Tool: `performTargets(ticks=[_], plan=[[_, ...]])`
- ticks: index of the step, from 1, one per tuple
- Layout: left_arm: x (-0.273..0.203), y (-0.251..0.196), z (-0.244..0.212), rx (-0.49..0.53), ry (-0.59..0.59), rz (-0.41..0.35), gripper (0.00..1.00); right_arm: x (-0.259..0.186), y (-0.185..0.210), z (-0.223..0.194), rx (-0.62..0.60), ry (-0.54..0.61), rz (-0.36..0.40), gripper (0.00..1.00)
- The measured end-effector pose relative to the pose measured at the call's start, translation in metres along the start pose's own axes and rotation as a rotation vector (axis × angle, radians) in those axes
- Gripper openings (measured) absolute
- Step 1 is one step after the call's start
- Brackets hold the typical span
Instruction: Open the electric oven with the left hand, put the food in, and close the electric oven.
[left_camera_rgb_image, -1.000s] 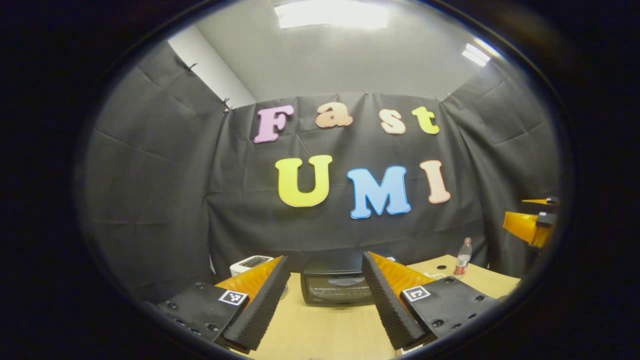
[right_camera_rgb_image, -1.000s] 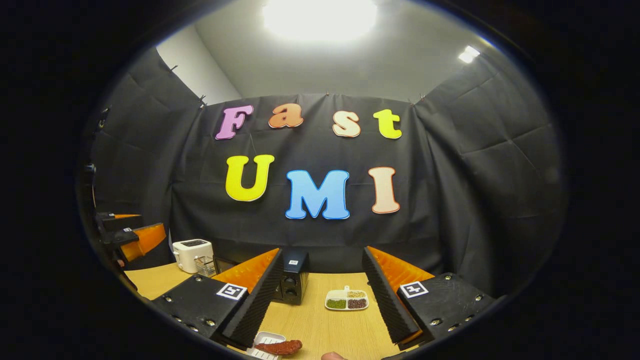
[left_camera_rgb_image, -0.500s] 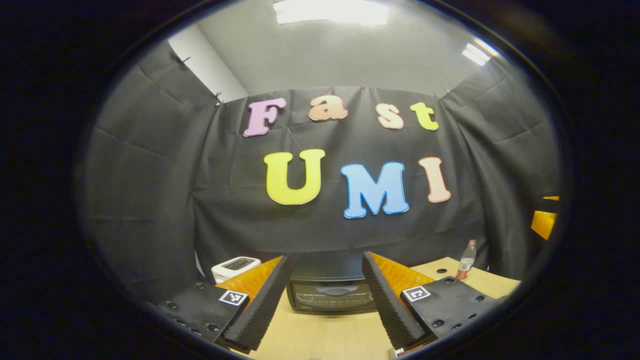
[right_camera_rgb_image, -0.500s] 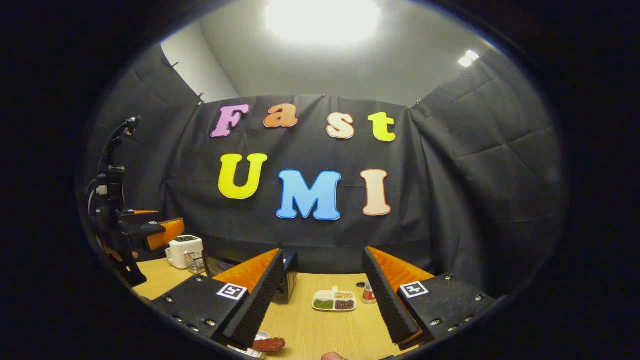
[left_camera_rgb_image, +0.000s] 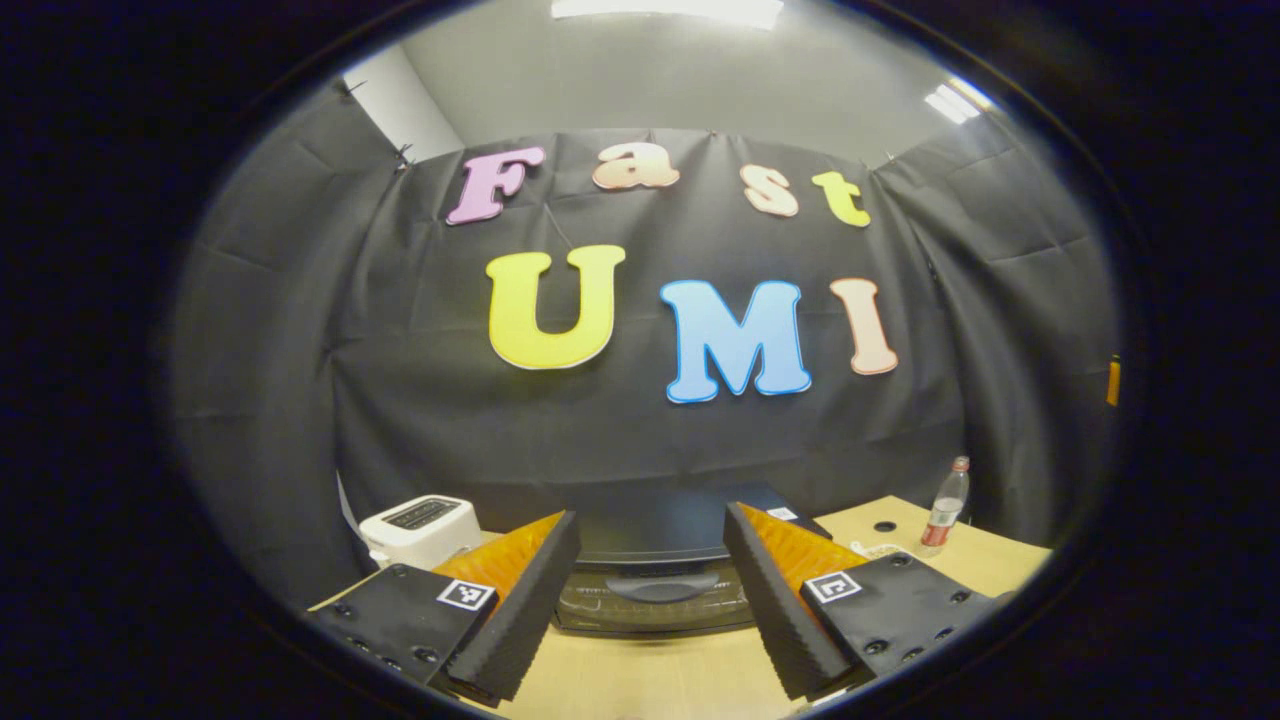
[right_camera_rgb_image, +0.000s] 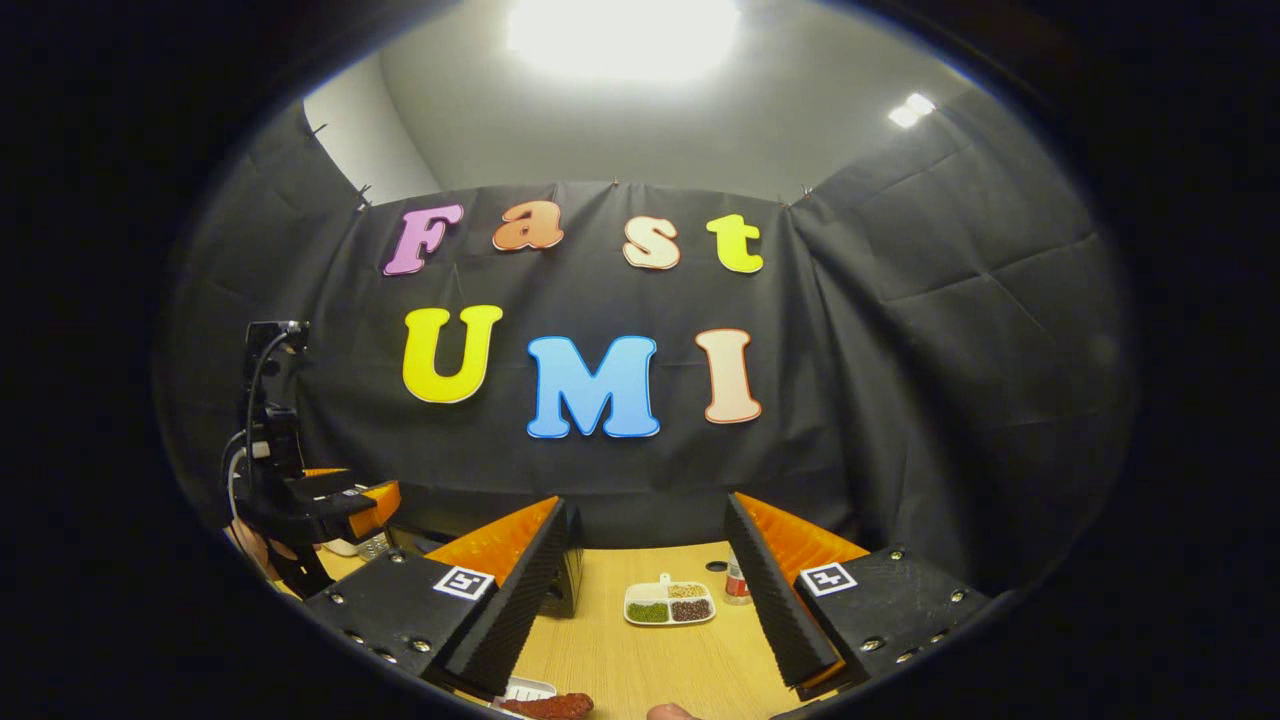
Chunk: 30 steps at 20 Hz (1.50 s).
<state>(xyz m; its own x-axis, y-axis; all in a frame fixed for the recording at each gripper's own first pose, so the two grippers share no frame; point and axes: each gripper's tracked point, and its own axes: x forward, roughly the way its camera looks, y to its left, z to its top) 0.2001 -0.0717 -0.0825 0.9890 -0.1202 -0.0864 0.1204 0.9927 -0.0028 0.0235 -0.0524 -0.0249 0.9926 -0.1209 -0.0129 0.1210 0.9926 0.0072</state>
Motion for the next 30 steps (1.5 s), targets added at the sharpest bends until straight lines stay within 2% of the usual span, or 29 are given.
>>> performTargets(ticks=[7,8,10,12,14,15,19,20,21,22,24,25,27,28,30], plan=[[0.064,-0.004,-0.048,-0.002,0.057,-0.024,0.96,0.01,-0.01,-0.01,-0.048,0.047,-0.11,0.96],[0.071,-0.007,-0.056,-0.001,0.065,-0.034,0.91,0.01,-0.013,-0.012,-0.059,0.055,-0.129,0.96],[0.084,-0.015,-0.068,-0.006,0.076,-0.054,1.0,0.011,-0.014,-0.015,-0.084,0.073,-0.154,0.95],[0.098,-0.02,-0.082,-0.006,0.092,-0.062,0.91,0.01,-0.017,-0.014,-0.104,0.08,-0.175,0.95],[0.108,-0.02,-0.097,0.0,0.111,-0.055,1.0,0.01,-0.019,-0.012,-0.111,0.082,-0.195,0.95],[0.113,-0.018,-0.102,0.002,0.114,-0.045,1.0,0.009,-0.019,-0.012,-0.111,0.085,-0.202,0.95],[0.127,-0.015,-0.134,0.002,0.166,-0.031,1.0,0.008,-0.024,-0.011,-0.127,0.086,-0.225,0.95],[0.125,-0.015,-0.138,0.0,0.177,-0.028,0.97,0.008,-0.025,-0.012,-0.125,0.091,-0.229,0.95],[0.13,-0.015,-0.135,0.002,0.144,-0.028,0.97,0.008,-0.025,-0.013,-0.12,0.096,-0.231,0.95],[0.128,-0.016,-0.137,0.007,0.158,-0.024,1.0,0.008,-0.024,-0.013,-0.114,0.099,-0.231,0.95],[0.127,-0.016,-0.138,-0.003,0.149,-0.014,1.0,0.008,-0.022,-0.012,-0.115,0.096,-0.223,0.95],[0.124,-0.016,-0.138,-0.003,0.145,-0.011,0.96,0.01,-0.022,-0.012,-0.12,0.093,-0.219,0.95],[0.116,-0.016,-0.14,-0.002,0.141,-0.01,1.0,0.012,-0.018,-0.009,-0.123,0.088,-0.203,0.95],[0.111,-0.016,-0.139,0.002,0.135,-0.012,0.97,0.011,-0.015,-0.009,-0.123,0.087,-0.188,0.95],[0.099,-0.017,-0.142,0.004,0.14,-0.015,1.0,0.013,-0.013,-0.006,-0.143,0.077,-0.169,0.95]])
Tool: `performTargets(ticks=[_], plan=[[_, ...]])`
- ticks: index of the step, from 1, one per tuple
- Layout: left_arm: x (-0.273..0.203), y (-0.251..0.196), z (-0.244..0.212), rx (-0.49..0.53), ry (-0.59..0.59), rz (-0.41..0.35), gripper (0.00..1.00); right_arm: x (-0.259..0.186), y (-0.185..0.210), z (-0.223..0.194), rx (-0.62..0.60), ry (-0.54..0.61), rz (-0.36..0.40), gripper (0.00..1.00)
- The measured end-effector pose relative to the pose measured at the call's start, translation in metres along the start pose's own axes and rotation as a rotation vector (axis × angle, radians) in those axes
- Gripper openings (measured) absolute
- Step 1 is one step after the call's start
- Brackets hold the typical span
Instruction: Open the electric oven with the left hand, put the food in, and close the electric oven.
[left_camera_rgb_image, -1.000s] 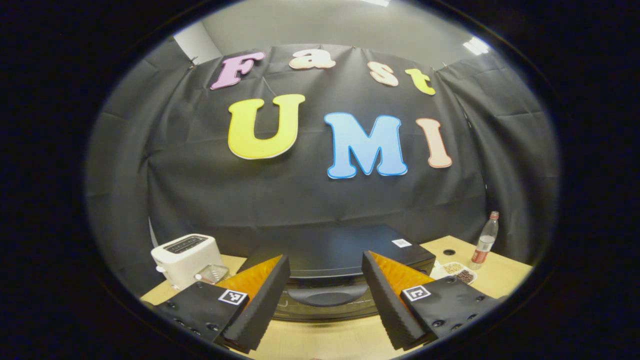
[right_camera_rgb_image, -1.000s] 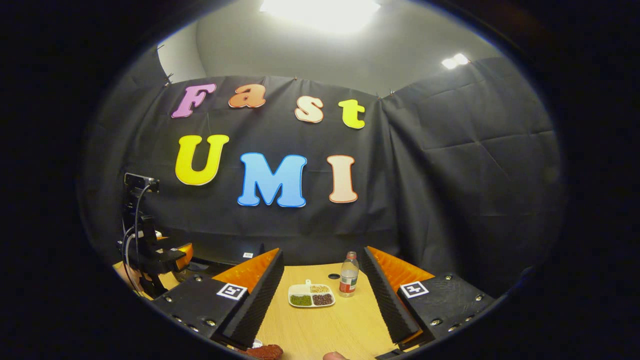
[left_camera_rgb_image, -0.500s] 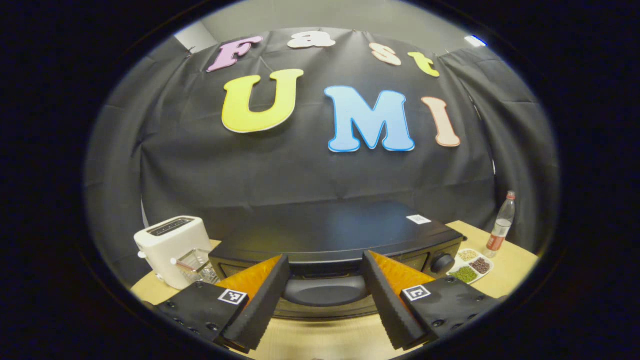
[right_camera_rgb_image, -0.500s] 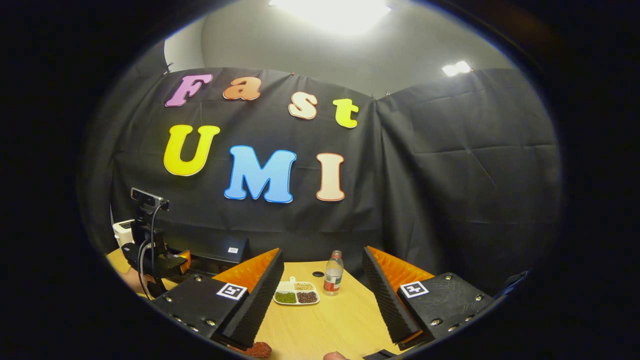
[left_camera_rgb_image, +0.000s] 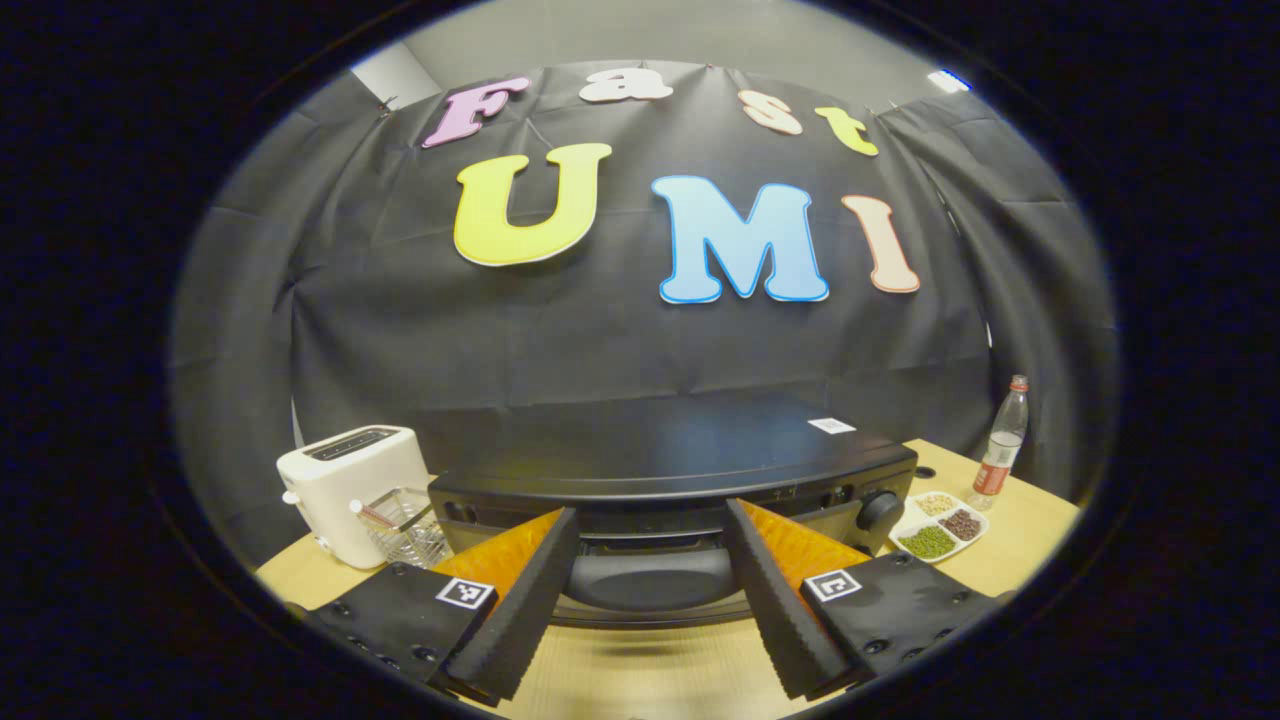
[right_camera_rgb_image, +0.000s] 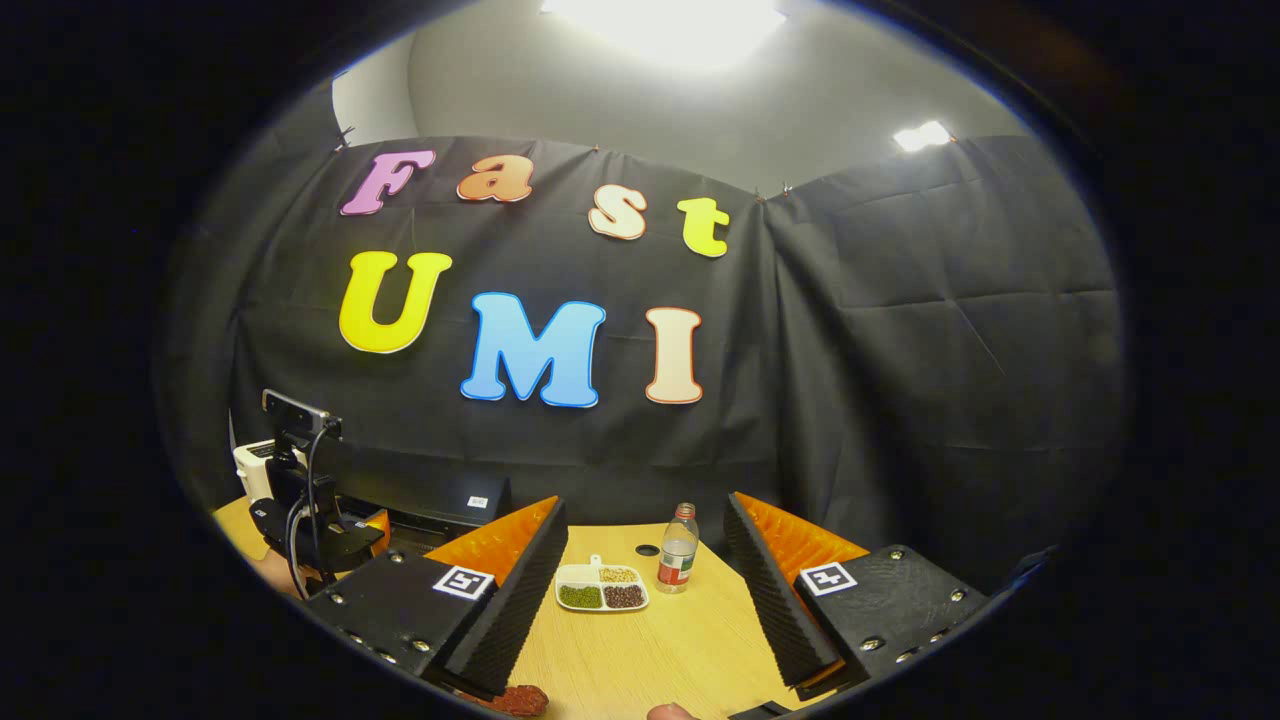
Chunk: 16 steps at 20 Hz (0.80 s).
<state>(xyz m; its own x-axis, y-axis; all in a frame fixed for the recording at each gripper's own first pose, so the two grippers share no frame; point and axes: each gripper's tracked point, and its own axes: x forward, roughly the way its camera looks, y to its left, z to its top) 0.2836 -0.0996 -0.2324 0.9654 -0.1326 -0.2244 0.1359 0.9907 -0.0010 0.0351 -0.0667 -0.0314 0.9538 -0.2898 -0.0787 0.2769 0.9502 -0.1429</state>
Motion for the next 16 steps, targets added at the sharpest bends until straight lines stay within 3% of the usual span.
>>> performTargets(ticks=[4,16], plan=[[-0.025,-0.002,-0.014,0.016,0.025,0.001,0.97,0.0,0.008,0.001,0.004,-0.008,0.047,0.95],[-0.073,-0.009,-0.064,0.035,0.118,0.02,1.0,-0.013,0.005,-0.01,-0.009,0.017,0.131,0.95]])
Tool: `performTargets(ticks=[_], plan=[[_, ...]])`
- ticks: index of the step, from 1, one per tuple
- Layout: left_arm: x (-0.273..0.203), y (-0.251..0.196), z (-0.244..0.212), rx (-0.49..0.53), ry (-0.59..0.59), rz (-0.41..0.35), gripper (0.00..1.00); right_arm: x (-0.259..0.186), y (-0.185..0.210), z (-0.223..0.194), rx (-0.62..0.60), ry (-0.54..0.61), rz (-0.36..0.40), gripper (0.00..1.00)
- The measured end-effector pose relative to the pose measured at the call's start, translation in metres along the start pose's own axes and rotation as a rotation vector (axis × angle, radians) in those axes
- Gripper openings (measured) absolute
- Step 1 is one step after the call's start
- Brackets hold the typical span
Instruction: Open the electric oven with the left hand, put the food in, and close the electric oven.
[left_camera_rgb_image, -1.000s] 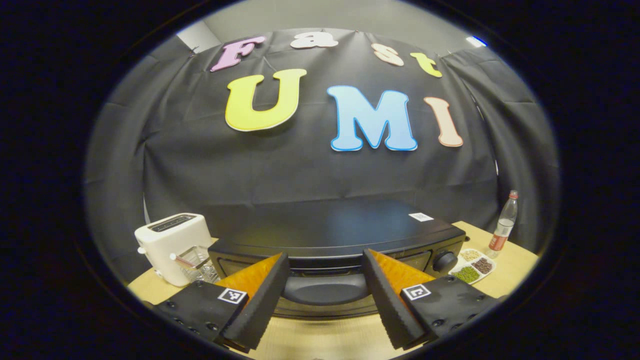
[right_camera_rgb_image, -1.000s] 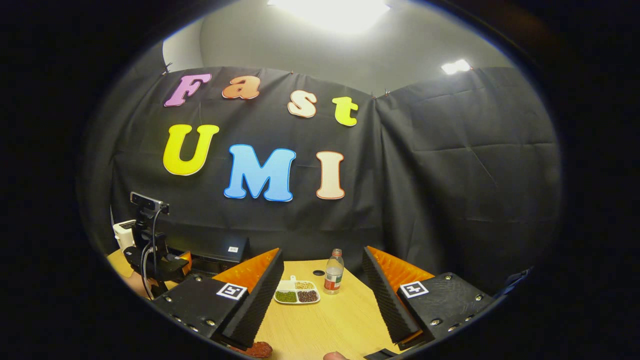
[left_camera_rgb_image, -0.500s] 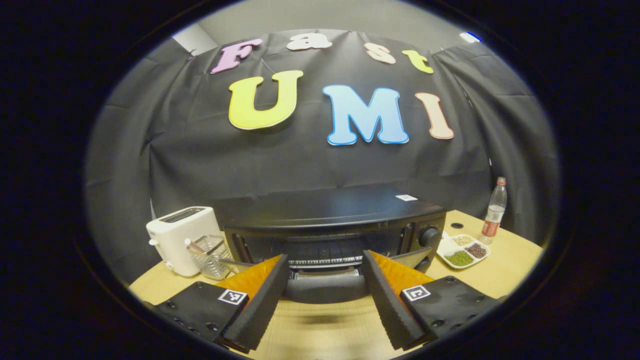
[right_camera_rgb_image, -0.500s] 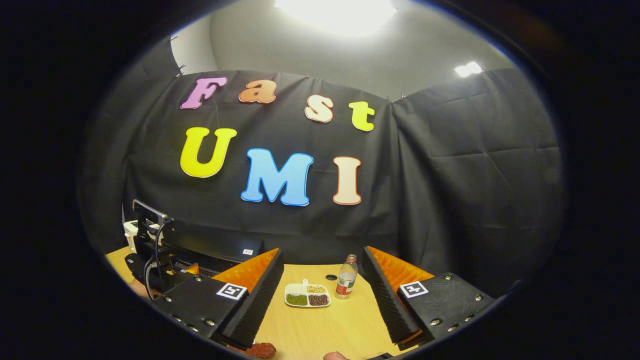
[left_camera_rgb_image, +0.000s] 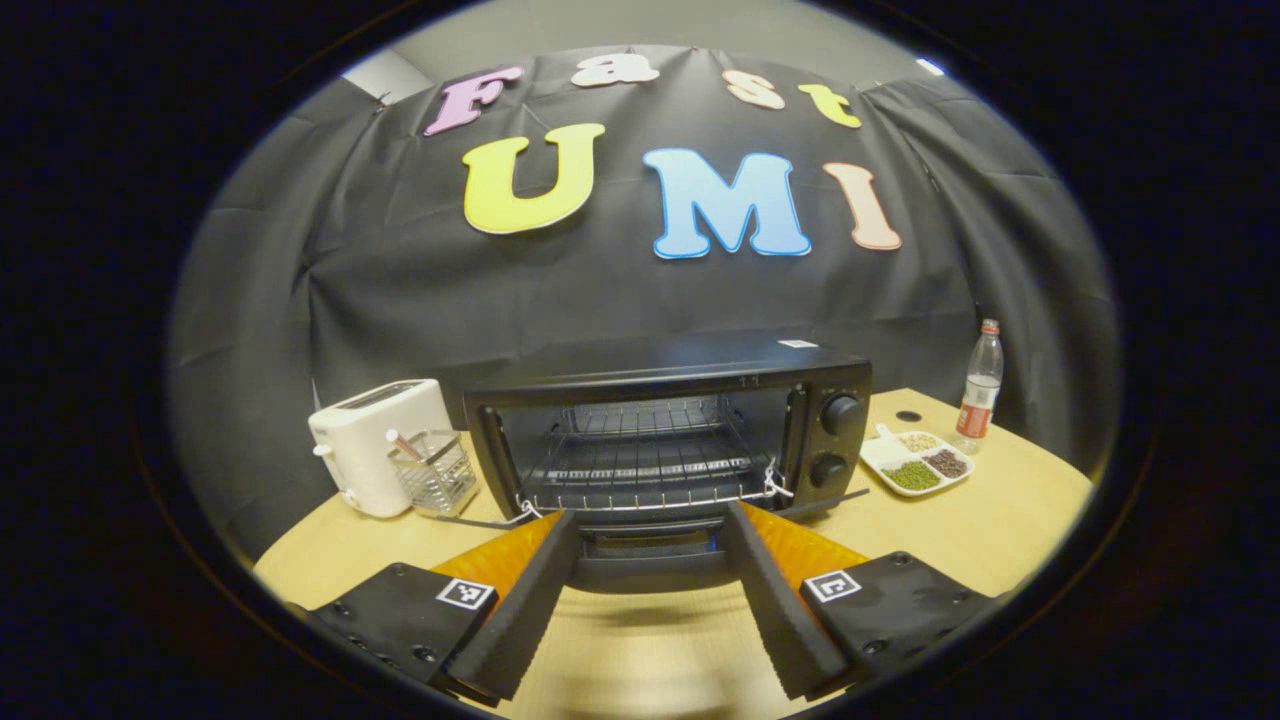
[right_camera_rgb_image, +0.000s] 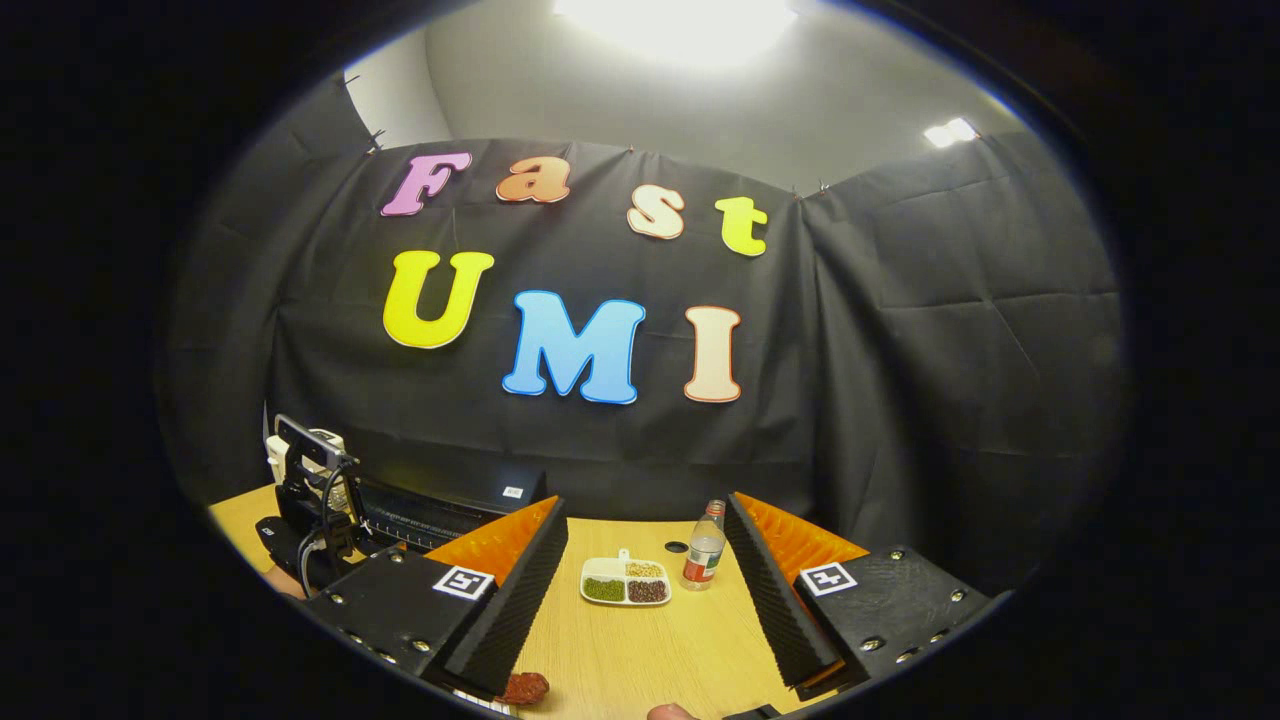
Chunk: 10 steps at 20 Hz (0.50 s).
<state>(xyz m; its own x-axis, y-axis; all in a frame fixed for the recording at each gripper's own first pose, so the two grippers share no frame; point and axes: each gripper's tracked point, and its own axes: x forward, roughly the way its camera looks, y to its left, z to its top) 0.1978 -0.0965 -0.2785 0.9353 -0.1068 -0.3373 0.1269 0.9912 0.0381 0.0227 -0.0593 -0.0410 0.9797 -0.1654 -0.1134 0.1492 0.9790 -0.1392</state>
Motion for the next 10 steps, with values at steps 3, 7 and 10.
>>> performTargets(ticks=[3,7,10], plan=[[-0.007,-0.002,-0.015,-0.006,0.015,0.017,1.0,-0.006,-0.005,-0.007,-0.011,0.019,0.018,0.95],[-0.013,-0.004,-0.029,-0.039,0.025,0.039,0.91,-0.014,-0.009,-0.015,-0.023,0.042,0.049,0.95],[-0.017,-0.004,-0.042,-0.042,0.04,0.061,0.91,-0.02,-0.009,-0.021,-0.017,0.054,0.078,0.95]])
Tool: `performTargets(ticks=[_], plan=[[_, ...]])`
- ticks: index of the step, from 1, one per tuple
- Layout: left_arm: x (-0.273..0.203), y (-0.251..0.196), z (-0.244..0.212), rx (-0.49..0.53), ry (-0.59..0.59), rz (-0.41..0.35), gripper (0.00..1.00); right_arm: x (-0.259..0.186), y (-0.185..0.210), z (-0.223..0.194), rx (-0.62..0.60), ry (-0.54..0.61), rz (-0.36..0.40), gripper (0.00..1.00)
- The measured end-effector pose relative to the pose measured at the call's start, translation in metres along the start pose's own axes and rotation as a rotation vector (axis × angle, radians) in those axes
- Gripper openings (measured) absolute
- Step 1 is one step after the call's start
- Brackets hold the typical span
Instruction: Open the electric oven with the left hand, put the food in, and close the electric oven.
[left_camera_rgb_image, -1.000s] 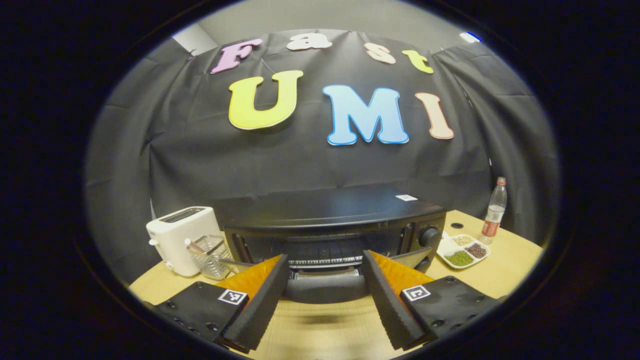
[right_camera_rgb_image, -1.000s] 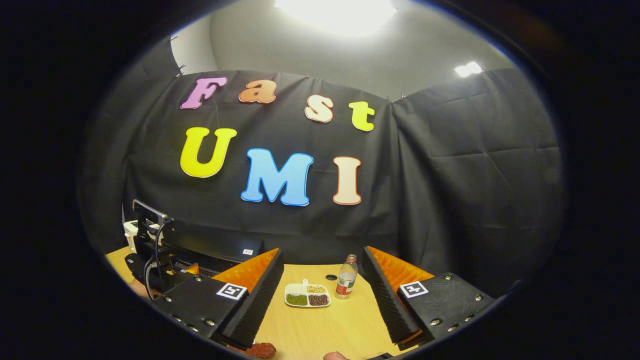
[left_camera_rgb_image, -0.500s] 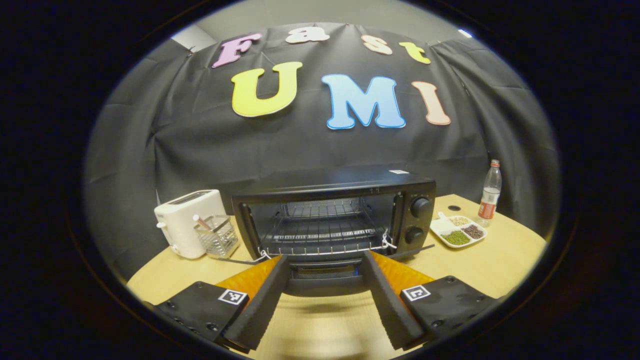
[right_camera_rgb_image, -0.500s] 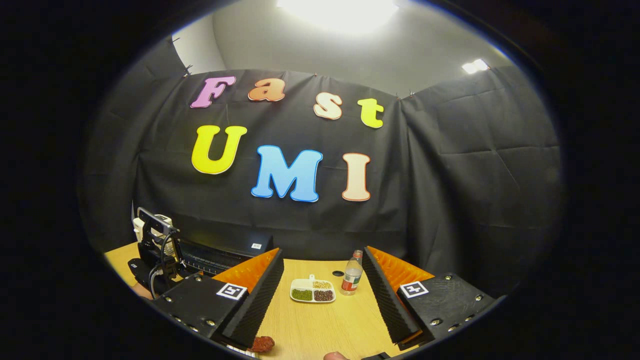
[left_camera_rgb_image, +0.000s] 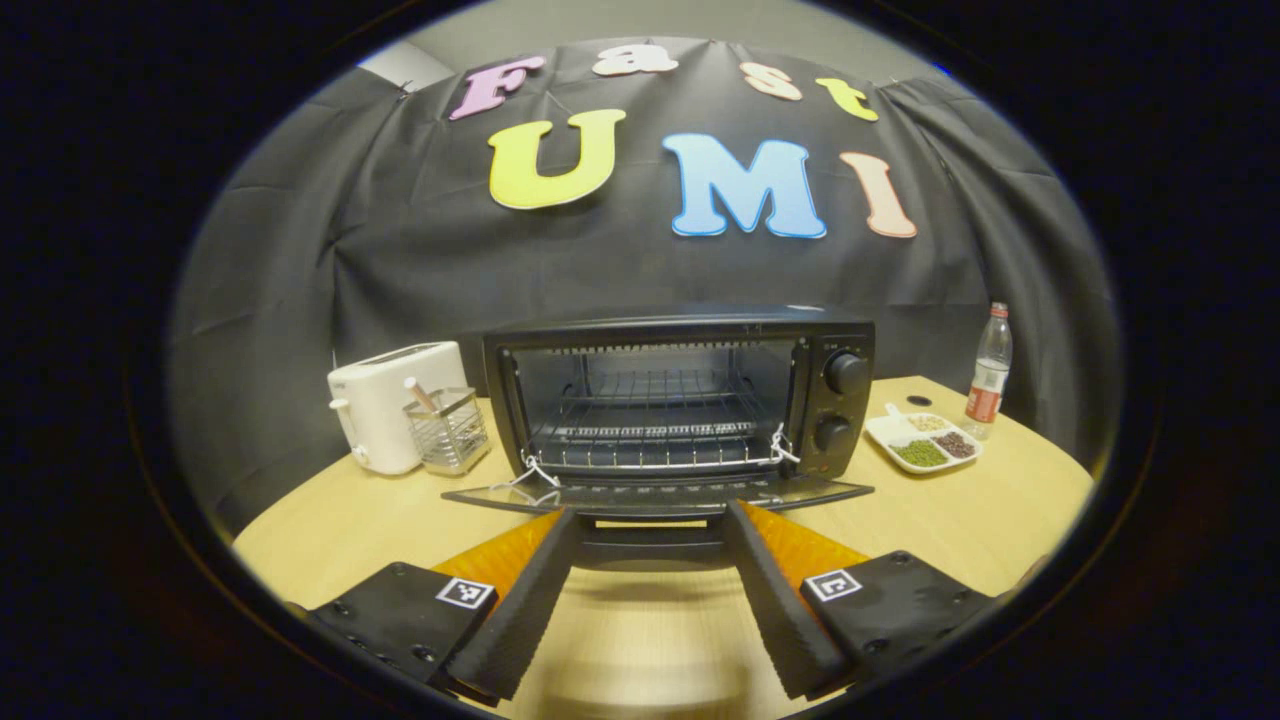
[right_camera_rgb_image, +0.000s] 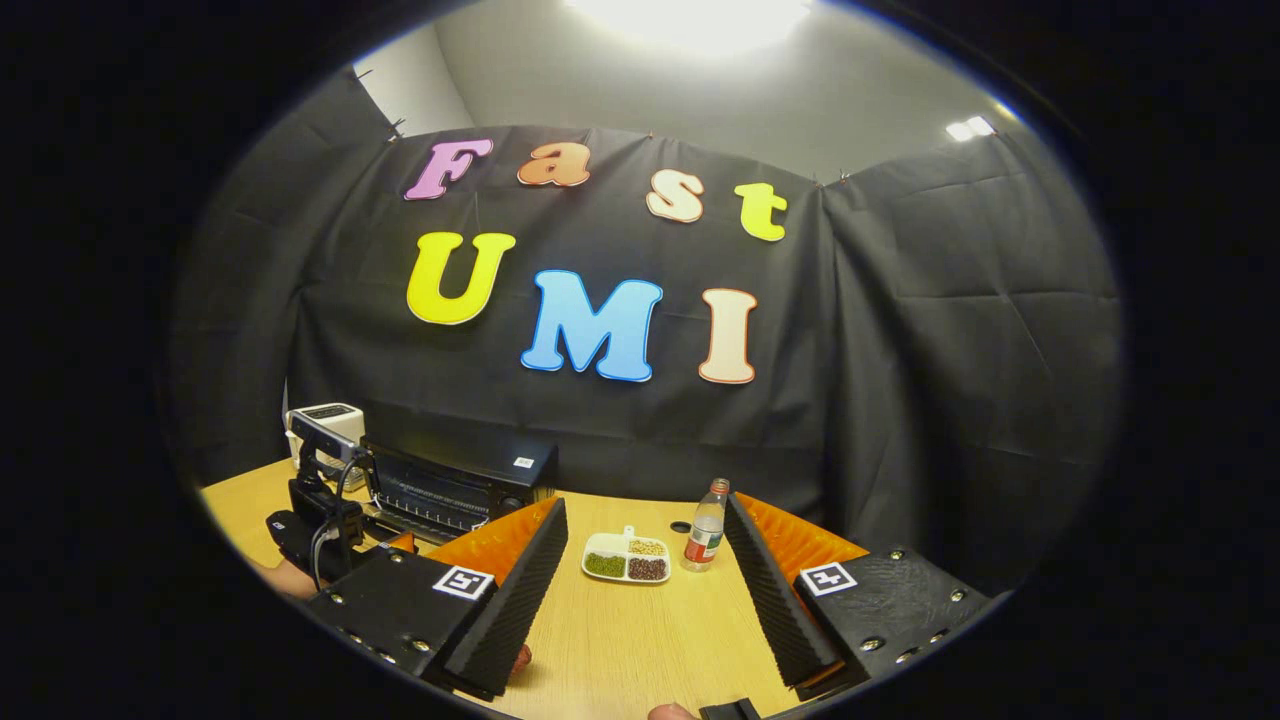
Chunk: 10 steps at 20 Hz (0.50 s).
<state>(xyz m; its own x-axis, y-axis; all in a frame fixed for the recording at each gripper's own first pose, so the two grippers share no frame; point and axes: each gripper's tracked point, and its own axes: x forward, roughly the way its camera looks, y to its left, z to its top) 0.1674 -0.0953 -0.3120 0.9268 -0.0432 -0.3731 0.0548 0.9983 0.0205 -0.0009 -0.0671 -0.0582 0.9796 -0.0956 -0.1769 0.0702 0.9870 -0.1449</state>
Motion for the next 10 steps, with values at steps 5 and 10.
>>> performTargets(ticks=[5,10], plan=[[-0.005,-0.001,-0.027,-0.007,0.043,0.02,0.97,-0.01,0.003,-0.013,0.004,0.018,0.047,0.95],[-0.022,0.003,-0.031,-0.038,0.036,0.047,0.97,-0.023,0.004,-0.017,0.019,0.014,0.083,0.96]])
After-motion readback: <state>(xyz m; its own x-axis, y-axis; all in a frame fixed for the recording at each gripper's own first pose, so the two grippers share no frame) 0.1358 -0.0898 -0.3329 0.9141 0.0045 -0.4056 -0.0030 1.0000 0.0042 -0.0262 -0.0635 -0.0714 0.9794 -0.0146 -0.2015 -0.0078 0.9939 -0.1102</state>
